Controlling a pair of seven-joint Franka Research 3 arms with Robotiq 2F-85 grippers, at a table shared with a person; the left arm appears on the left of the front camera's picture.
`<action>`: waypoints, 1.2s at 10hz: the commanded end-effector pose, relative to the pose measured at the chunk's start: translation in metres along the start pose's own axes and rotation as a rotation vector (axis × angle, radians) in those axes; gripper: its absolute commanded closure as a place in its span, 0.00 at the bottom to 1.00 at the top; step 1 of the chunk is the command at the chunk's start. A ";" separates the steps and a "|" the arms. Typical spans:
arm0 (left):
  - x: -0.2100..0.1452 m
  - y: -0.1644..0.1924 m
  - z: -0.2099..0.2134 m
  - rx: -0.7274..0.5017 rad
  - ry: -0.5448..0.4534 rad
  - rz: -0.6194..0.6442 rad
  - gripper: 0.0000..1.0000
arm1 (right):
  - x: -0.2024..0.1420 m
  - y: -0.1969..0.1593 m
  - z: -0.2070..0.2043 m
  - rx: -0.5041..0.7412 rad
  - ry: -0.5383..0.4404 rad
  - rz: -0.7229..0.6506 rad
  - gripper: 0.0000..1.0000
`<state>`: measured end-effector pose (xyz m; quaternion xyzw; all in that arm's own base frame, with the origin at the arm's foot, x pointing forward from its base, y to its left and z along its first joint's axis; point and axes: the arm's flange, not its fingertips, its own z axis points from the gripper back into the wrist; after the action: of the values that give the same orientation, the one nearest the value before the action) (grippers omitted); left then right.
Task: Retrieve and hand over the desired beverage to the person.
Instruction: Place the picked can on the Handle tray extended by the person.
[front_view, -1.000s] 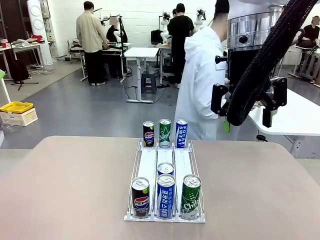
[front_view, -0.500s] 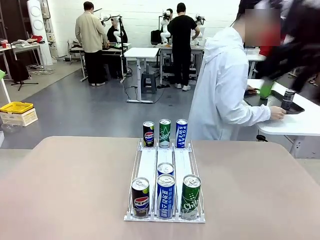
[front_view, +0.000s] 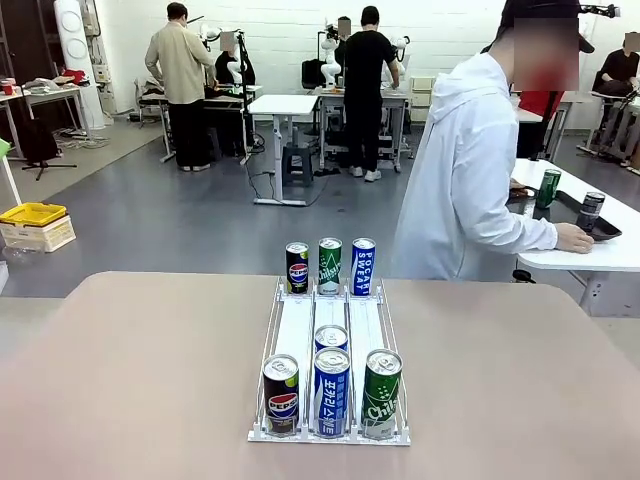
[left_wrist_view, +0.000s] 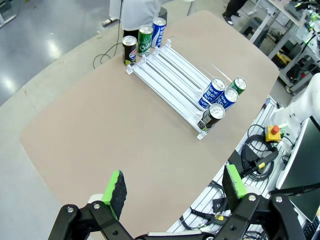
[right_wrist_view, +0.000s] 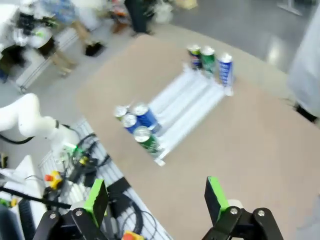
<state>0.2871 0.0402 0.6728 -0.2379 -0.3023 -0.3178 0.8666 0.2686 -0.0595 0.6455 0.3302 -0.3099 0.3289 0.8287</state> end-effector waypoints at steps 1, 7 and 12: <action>0.000 0.000 0.000 -0.007 -0.004 -0.004 0.00 | -0.006 0.006 -0.001 0.084 -0.006 -0.035 0.00; 0.000 0.000 0.000 -0.007 -0.004 -0.004 0.00 | -0.009 0.018 0.016 -0.007 -0.044 -0.037 0.00; 0.000 0.000 0.000 -0.007 -0.004 -0.004 0.00 | -0.009 0.018 0.016 -0.007 -0.044 -0.037 0.00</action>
<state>0.2871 0.0401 0.6728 -0.2378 -0.3022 -0.3179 0.8666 0.2424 -0.0634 0.6551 0.3279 -0.3221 0.2994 0.8361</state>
